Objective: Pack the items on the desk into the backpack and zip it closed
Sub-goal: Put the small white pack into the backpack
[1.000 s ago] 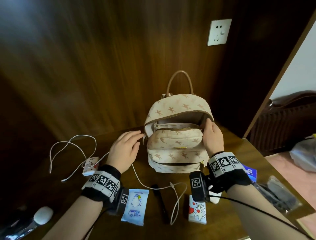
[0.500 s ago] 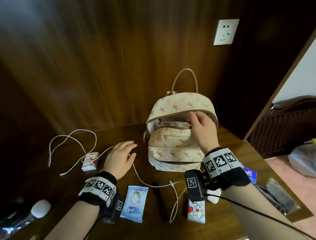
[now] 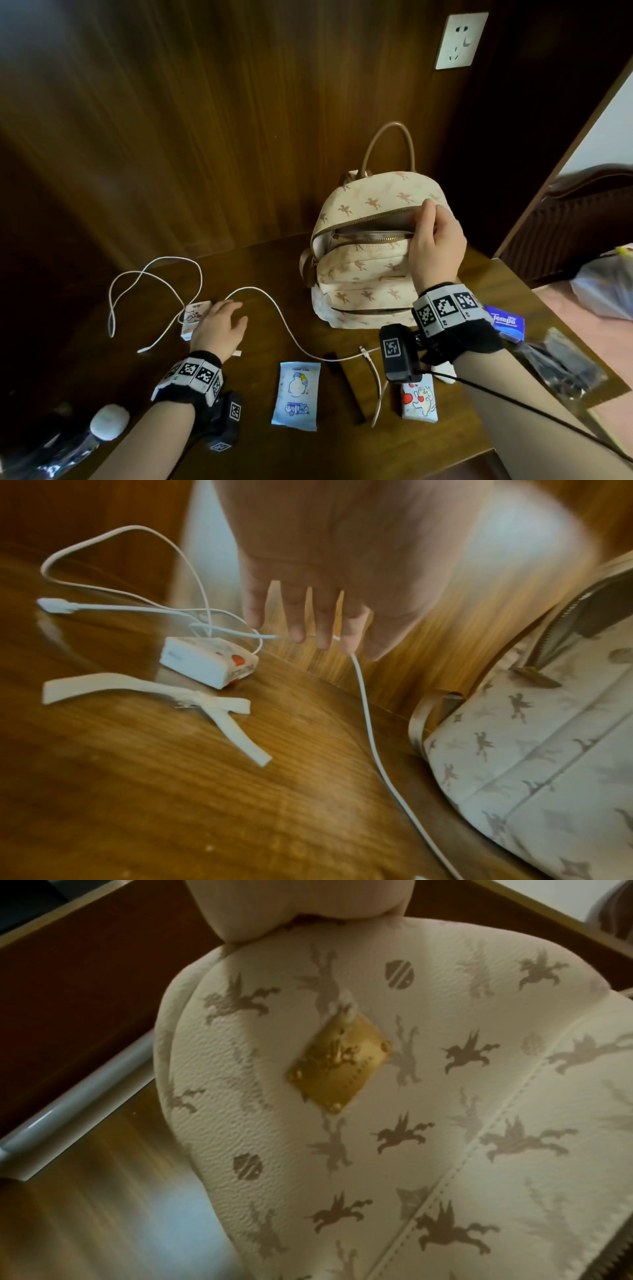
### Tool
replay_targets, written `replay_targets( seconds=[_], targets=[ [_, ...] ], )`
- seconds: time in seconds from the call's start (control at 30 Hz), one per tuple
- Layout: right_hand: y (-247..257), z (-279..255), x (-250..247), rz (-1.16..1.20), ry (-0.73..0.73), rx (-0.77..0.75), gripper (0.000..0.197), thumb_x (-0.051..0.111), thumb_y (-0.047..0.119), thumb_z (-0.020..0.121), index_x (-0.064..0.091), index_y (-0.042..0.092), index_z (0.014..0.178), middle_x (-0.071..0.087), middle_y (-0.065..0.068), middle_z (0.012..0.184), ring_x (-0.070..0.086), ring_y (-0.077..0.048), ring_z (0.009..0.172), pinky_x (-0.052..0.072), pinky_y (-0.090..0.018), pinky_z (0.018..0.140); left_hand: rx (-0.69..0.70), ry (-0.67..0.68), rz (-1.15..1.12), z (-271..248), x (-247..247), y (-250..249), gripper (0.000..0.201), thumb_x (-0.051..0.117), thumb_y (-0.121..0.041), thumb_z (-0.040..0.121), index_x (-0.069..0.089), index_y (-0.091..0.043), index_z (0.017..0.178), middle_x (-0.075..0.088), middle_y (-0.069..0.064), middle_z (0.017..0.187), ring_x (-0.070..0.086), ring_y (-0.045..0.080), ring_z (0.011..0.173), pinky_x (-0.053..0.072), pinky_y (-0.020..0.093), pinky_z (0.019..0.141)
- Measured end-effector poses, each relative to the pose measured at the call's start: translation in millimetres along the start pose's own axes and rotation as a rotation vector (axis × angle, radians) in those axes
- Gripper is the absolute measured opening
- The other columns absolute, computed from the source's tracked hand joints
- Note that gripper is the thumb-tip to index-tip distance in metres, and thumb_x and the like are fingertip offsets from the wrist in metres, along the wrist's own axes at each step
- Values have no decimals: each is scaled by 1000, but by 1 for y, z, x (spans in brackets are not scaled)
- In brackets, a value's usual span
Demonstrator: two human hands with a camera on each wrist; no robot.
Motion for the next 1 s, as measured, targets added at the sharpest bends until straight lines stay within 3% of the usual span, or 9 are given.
replay_targets(
  seconds=[0.2,0.37,0.53,0.6,0.67,0.77,0.83,0.9,1.0],
  targets=[
    [-14,-12,-18,-27,-153,101,44,28,27,95,62,0,90,55,-7,85,46,-17,81,25,-17,71,-112,4,-18,13,-7,41,38,49,-36,96,50,-25,132,44,2,141,41,25,129,45,45,94],
    [-27,-32,-14,-144,-120,164,49,23,30,92,61,-1,96,59,-18,98,50,-29,96,24,-23,76,-127,72,24,26,3,57,35,46,-36,97,51,-25,130,46,2,137,47,25,122,45,38,84],
    [-28,-50,-23,-172,-226,188,33,25,39,89,47,16,78,46,-4,77,39,-16,76,28,-29,72,-126,67,136,39,7,74,50,53,-36,93,40,-24,140,40,2,146,34,27,134,44,43,97],
    [-28,-55,-26,-171,-261,236,33,27,41,89,45,15,78,46,-4,77,40,-16,75,31,-30,71,-152,35,179,40,3,79,56,58,-36,90,37,-26,142,38,3,146,31,28,135,43,44,97],
    [-24,-63,-29,-140,-302,268,38,32,35,93,56,6,87,53,-10,83,49,-21,81,37,-30,75,-166,28,172,41,1,85,57,63,-32,88,40,-27,139,35,5,145,30,30,133,43,46,96],
    [-17,-76,-28,-131,-334,292,34,38,24,98,57,-5,101,51,-18,85,48,-19,85,37,-32,77,-194,64,53,44,6,94,53,68,-25,85,45,-21,133,28,9,142,45,36,119,51,45,82],
    [-23,-86,-23,-127,-338,359,39,39,29,98,51,-1,120,53,-14,110,48,-18,106,35,-25,89,-183,77,-8,46,7,93,52,71,-24,82,48,-16,128,31,9,138,54,37,107,52,42,75],
    [-26,-94,-18,-108,-340,391,49,38,38,96,46,3,129,48,-14,127,46,-23,118,36,-31,100,-117,92,-22,46,4,85,50,75,-27,78,52,-17,121,40,7,129,57,31,101,49,41,76],
    [-23,-100,-12,-92,-345,383,61,36,47,89,46,2,129,49,-15,128,47,-25,118,38,-39,103,19,69,-85,42,-9,62,38,75,-37,74,57,-24,105,56,-4,101,56,17,86,45,34,76]
  ],
)
Point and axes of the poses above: each hand's wrist, its own z-axis towards the middle knuckle, its own x-axis out of the palm, y = z × x, the point moved 10 cm from there along z, towards the middle knuckle
